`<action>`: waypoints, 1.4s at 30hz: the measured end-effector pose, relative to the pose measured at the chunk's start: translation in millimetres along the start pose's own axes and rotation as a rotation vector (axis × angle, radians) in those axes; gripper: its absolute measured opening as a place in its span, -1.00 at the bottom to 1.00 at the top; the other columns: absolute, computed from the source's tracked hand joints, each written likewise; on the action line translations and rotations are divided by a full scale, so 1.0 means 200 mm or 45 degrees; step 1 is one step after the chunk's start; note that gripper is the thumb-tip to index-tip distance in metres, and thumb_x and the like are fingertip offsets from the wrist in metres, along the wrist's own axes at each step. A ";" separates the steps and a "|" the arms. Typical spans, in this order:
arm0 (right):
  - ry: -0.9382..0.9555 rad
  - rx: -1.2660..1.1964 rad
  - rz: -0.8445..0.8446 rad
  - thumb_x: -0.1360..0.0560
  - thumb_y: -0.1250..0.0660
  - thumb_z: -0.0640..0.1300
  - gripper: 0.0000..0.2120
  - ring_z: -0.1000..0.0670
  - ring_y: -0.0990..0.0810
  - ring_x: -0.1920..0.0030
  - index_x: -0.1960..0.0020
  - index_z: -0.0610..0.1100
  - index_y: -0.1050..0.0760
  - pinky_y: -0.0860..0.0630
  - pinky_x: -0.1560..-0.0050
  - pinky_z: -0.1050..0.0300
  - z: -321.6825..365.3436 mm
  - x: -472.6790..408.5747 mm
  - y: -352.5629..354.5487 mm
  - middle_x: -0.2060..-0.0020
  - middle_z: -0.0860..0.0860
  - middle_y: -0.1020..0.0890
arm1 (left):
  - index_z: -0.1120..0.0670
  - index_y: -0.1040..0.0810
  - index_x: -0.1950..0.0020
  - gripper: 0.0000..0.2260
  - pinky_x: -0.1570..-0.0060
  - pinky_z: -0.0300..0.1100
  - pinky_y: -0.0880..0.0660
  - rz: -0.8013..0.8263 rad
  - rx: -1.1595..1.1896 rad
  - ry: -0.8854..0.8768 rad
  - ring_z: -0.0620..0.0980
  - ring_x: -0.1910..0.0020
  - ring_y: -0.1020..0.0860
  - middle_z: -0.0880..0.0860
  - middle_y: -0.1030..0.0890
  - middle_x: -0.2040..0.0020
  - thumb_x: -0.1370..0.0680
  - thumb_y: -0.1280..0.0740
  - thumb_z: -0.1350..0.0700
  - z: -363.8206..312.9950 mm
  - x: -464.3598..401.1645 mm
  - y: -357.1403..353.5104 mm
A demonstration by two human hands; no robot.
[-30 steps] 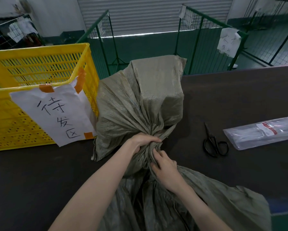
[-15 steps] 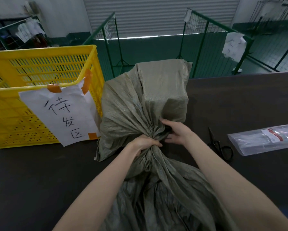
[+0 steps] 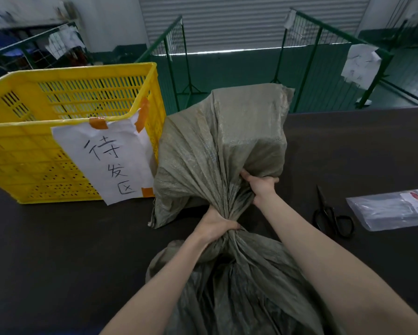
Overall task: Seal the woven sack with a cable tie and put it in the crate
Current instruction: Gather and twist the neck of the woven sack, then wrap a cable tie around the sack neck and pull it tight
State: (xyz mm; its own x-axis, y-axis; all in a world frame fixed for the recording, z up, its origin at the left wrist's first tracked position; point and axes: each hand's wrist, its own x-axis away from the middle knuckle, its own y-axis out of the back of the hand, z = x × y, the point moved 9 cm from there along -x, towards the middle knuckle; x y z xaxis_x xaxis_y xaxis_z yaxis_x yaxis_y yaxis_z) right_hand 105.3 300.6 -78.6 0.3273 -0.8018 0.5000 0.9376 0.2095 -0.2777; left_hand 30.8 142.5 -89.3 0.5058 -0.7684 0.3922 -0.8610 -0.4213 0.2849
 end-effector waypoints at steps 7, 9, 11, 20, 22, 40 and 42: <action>0.051 0.128 -0.013 0.39 -0.64 0.21 0.32 -0.17 -0.48 -0.25 -0.25 0.11 -0.04 -0.48 -0.17 -0.32 -0.01 -0.06 0.03 -0.26 -0.14 -0.45 | 0.06 -0.21 -0.44 -0.31 -0.22 -0.22 -0.34 -0.210 0.137 -0.001 0.02 -0.25 -0.48 0.01 -0.52 -0.20 -0.36 -0.40 0.14 -0.01 0.14 0.00; 0.040 0.232 0.020 0.19 -0.65 0.23 0.23 -0.15 -0.50 -0.23 -0.29 0.08 -0.04 -0.50 -0.11 -0.34 0.04 0.05 0.03 -0.24 -0.08 -0.47 | 0.06 -0.19 -0.46 -0.38 -0.18 -0.25 -0.31 -0.245 0.143 -0.018 0.01 -0.25 -0.46 0.00 -0.50 -0.21 -0.45 -0.35 0.18 -0.03 0.15 0.01; 0.013 0.376 0.081 -0.21 -0.58 0.12 -0.05 -0.10 -0.52 -0.16 -0.35 -0.04 -0.05 -0.55 -0.07 -0.22 0.06 0.14 0.05 -0.15 -0.02 -0.51 | 0.04 -0.14 -0.49 -0.38 -0.16 -0.27 -0.30 -0.213 0.145 -0.020 -0.06 -0.21 -0.44 -0.05 -0.48 -0.19 -0.49 -0.31 0.20 -0.03 0.15 -0.01; 0.476 1.283 0.078 -0.49 -0.36 -0.11 -0.69 -0.06 -0.56 0.00 -0.19 -0.19 -0.49 -0.39 0.03 0.16 0.16 0.19 0.38 0.09 -0.06 -0.60 | 0.01 -0.01 -0.57 -0.34 -0.31 -0.26 -0.21 -0.174 0.137 -0.026 -0.02 -0.37 -0.36 -0.01 -0.39 -0.40 -0.56 -0.27 0.15 0.00 0.12 0.00; 0.544 1.402 0.037 -0.50 -0.32 -0.18 -0.76 -0.10 -0.58 0.00 -0.15 -0.21 -0.52 -0.41 0.03 0.15 0.15 0.20 0.45 0.08 -0.10 -0.63 | 0.01 0.04 -0.58 -0.34 -0.31 -0.28 -0.16 -0.165 0.146 -0.042 -0.02 -0.40 -0.32 -0.01 -0.34 -0.43 -0.58 -0.25 0.16 -0.01 0.12 -0.01; 0.692 2.376 -0.309 -0.46 -0.21 -0.28 -0.85 -0.29 -0.46 -0.12 -0.01 -0.27 -0.47 -0.38 -0.04 -0.13 0.39 -0.04 1.12 -0.07 -0.23 -0.55 | 0.16 -0.04 -0.55 -0.39 -0.36 -0.20 -0.18 -0.482 0.144 0.045 0.12 -0.41 -0.34 0.14 -0.36 -0.45 -0.56 -0.25 0.24 0.03 0.01 -0.08; 0.728 2.399 -0.332 -0.45 -0.20 -0.30 -0.84 -0.28 -0.46 -0.12 -0.01 -0.26 -0.46 -0.37 -0.03 -0.11 0.44 -0.09 1.16 -0.06 -0.23 -0.57 | 0.19 -0.07 -0.54 -0.39 -0.44 -0.12 -0.19 -0.475 0.158 0.056 0.11 -0.40 -0.34 0.14 -0.35 -0.45 -0.55 -0.26 0.24 0.03 -0.01 -0.08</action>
State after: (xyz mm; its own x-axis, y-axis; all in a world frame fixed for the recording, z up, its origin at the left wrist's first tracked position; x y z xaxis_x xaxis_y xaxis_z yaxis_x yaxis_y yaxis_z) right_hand 326.9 411.7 -79.8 0.4765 -0.8792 -0.0029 -0.0081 -0.0077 0.9999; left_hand 42.9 147.8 -100.6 0.7846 -0.5313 0.3195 -0.6162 -0.7249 0.3079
